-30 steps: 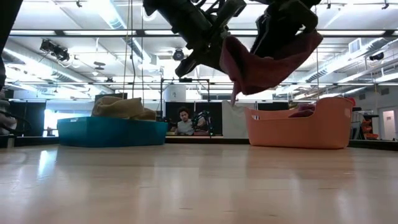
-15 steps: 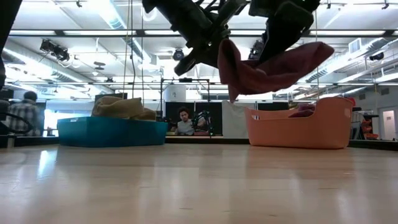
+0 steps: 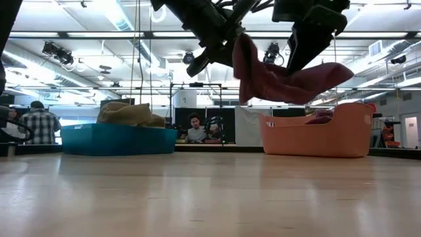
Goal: Pick & Place hat
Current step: Put the red cap into the orange bin
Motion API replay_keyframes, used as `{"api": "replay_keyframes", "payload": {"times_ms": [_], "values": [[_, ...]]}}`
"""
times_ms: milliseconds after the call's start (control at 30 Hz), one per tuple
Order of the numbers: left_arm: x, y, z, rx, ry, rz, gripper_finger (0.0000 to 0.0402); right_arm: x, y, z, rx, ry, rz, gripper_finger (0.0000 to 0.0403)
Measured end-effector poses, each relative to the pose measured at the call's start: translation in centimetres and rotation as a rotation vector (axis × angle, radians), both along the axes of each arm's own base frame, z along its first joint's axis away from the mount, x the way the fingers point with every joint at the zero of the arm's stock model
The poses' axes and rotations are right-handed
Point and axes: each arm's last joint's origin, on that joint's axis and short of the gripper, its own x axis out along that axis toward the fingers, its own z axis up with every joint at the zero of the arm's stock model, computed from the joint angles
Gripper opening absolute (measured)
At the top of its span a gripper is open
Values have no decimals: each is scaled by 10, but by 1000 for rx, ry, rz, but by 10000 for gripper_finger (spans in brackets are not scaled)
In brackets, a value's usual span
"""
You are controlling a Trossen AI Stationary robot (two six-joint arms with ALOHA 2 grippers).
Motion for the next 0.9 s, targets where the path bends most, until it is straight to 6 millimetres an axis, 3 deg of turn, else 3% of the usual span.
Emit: {"api": "replay_keyframes", "payload": {"times_ms": [333,600,900], "values": [[1,-2,2,3,-25,-5,19,-1,0,-1,4,5,-16,17],[2,-1,4,9,-37,-2,71,-2,0,-1,-7,13,-36,10],[2,-2,4,13,-39,-7,175,-5,0,-3,27,44,-31,6]]}}
